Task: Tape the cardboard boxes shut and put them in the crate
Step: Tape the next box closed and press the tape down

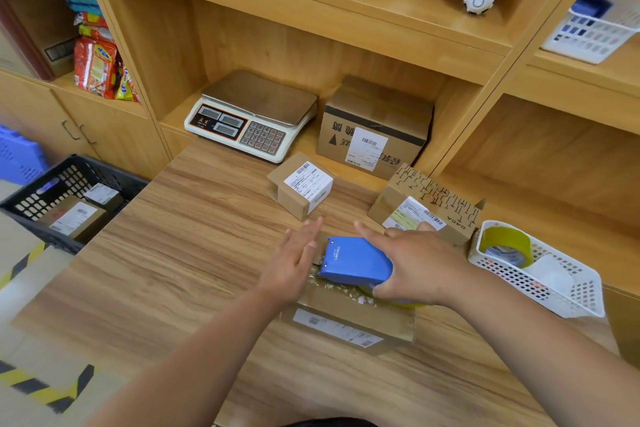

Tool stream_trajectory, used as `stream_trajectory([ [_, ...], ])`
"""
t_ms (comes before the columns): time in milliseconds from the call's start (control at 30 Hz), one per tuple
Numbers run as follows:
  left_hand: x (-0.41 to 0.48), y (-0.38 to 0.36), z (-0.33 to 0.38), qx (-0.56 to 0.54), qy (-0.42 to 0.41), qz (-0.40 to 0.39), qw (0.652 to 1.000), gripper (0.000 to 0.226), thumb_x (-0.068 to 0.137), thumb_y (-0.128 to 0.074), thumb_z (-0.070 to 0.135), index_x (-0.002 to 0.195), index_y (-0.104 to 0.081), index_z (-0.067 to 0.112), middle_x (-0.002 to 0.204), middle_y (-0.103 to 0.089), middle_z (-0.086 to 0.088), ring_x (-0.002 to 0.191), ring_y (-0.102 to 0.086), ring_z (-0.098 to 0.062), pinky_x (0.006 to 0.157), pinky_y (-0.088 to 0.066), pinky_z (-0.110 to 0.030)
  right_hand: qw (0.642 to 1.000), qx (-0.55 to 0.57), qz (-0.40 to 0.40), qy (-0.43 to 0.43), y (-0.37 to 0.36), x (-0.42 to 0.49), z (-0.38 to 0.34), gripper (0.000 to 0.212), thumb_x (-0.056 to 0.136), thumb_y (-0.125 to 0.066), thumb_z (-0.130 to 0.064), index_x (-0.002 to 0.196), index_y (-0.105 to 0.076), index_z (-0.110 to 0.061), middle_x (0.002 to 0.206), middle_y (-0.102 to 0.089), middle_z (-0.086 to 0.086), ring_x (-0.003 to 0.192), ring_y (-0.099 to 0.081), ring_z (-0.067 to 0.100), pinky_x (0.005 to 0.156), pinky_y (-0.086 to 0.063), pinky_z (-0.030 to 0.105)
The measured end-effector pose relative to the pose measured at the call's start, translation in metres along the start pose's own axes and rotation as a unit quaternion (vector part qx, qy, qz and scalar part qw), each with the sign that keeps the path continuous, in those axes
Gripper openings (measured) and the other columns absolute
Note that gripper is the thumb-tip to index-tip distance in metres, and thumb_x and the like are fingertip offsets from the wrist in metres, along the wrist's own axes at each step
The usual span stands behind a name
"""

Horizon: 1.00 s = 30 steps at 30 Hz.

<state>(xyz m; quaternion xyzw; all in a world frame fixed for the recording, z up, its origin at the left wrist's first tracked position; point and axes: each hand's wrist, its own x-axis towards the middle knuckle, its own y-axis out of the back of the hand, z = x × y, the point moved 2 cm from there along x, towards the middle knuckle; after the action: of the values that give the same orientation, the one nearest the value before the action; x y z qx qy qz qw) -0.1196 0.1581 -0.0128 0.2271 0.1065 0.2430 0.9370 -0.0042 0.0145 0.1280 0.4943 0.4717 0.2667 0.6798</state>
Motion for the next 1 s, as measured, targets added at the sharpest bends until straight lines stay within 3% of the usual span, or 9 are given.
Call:
stream_trajectory([
  [100, 0.005, -0.001, -0.006, 0.050, -0.011, -0.002, 0.999, 0.055, 0.088, -0.008, 0.055, 0.143, -0.015, 0.054, 0.156, -0.020, 0.016, 0.146, -0.003, -0.007, 0.121, -0.004, -0.039, 0.999, 0.032, -0.012, 0.001, 0.003, -0.008, 0.003, 0.087, 0.083, -0.056, -0.058, 0.146, 0.004, -0.051, 0.112, -0.049, -0.011, 0.084, -0.030, 0.009, 0.074, -0.022, 0.023],
  [200, 0.004, 0.001, 0.005, 0.118, -0.046, -0.003, 0.992, 0.058, 0.091, -0.003, 0.052, 0.147, -0.014, 0.040, 0.155, -0.022, 0.014, 0.143, -0.001, 0.003, 0.120, 0.002, -0.032, 0.999, 0.051, -0.007, 0.013, 0.005, -0.014, 0.007, 0.083, 0.083, -0.055, -0.059, 0.144, 0.001, -0.054, 0.119, -0.049, -0.011, 0.085, -0.028, 0.009, 0.060, -0.017, 0.016],
  [300, 0.003, 0.003, 0.011, 0.190, -0.059, 0.010, 0.980, 0.075, 0.086, 0.009, 0.058, 0.150, -0.018, 0.030, 0.155, -0.026, 0.011, 0.143, -0.001, 0.002, 0.118, 0.008, -0.029, 0.998, 0.051, -0.005, 0.022, 0.002, -0.017, 0.012, 0.083, 0.083, -0.054, -0.060, 0.144, 0.003, -0.056, 0.121, -0.049, -0.011, 0.090, -0.032, 0.011, 0.057, -0.013, 0.015],
  [433, 0.001, 0.003, 0.014, 0.248, -0.067, 0.012, 0.966, 0.078, 0.085, 0.012, 0.055, 0.150, -0.020, 0.026, 0.154, -0.026, 0.012, 0.145, -0.001, -0.002, 0.117, 0.013, -0.029, 0.998, 0.056, 0.007, 0.034, -0.003, -0.018, 0.019, 0.083, 0.081, -0.054, -0.062, 0.143, 0.002, -0.056, 0.121, -0.050, -0.011, 0.094, -0.037, 0.013, 0.060, -0.019, 0.017],
  [600, 0.002, 0.002, 0.019, 0.267, -0.062, 0.018, 0.962, 0.078, 0.084, 0.010, 0.052, 0.150, -0.021, 0.025, 0.155, -0.026, 0.009, 0.141, 0.002, 0.003, 0.116, 0.014, -0.028, 0.998, 0.056, 0.029, 0.003, -0.017, -0.038, 0.062, 0.082, 0.078, -0.052, -0.065, 0.145, -0.005, -0.055, 0.127, -0.050, -0.019, 0.098, -0.041, 0.011, 0.089, -0.029, 0.026],
  [667, 0.001, 0.002, 0.022, 0.267, -0.062, 0.021, 0.961, 0.079, 0.084, 0.009, 0.053, 0.150, -0.022, 0.023, 0.155, -0.025, 0.007, 0.138, 0.004, 0.006, 0.115, 0.015, -0.025, 0.998, 0.058, 0.021, -0.007, -0.026, -0.053, 0.080, 0.084, 0.075, -0.052, -0.063, 0.143, -0.002, -0.058, 0.128, -0.049, -0.021, 0.101, -0.043, 0.013, 0.087, -0.029, 0.023],
  [833, 0.002, -0.001, 0.022, 0.264, -0.067, 0.030, 0.962, 0.077, 0.085, 0.005, 0.051, 0.149, -0.026, 0.021, 0.154, -0.029, 0.004, 0.137, 0.001, 0.006, 0.116, 0.011, -0.026, 0.998, 0.062, 0.010, -0.023, -0.041, -0.081, 0.101, 0.085, 0.081, -0.054, -0.061, 0.141, 0.006, -0.058, 0.114, -0.047, -0.020, 0.079, -0.030, 0.000, 0.070, -0.022, 0.008],
  [933, 0.002, -0.002, 0.022, 0.270, -0.065, 0.027, 0.960, 0.076, 0.086, 0.004, 0.051, 0.149, -0.026, 0.021, 0.154, -0.030, 0.003, 0.140, -0.002, 0.003, 0.117, 0.010, -0.027, 0.997, 0.073, 0.009, -0.017, -0.046, -0.085, 0.105, 0.087, 0.081, -0.054, -0.061, 0.138, 0.011, -0.061, 0.104, -0.041, -0.021, 0.079, -0.029, 0.001, 0.068, -0.023, 0.008],
  [1000, 0.001, -0.002, 0.022, 0.278, -0.062, 0.027, 0.958, 0.075, 0.086, 0.004, 0.051, 0.149, -0.026, 0.022, 0.153, -0.030, 0.003, 0.141, -0.003, 0.001, 0.117, 0.011, -0.027, 0.996, 0.084, 0.012, -0.017, -0.047, -0.085, 0.107, 0.085, 0.081, -0.055, -0.060, 0.135, 0.011, -0.062, 0.106, -0.042, -0.023, 0.080, -0.028, -0.008, 0.071, -0.023, 0.007],
])
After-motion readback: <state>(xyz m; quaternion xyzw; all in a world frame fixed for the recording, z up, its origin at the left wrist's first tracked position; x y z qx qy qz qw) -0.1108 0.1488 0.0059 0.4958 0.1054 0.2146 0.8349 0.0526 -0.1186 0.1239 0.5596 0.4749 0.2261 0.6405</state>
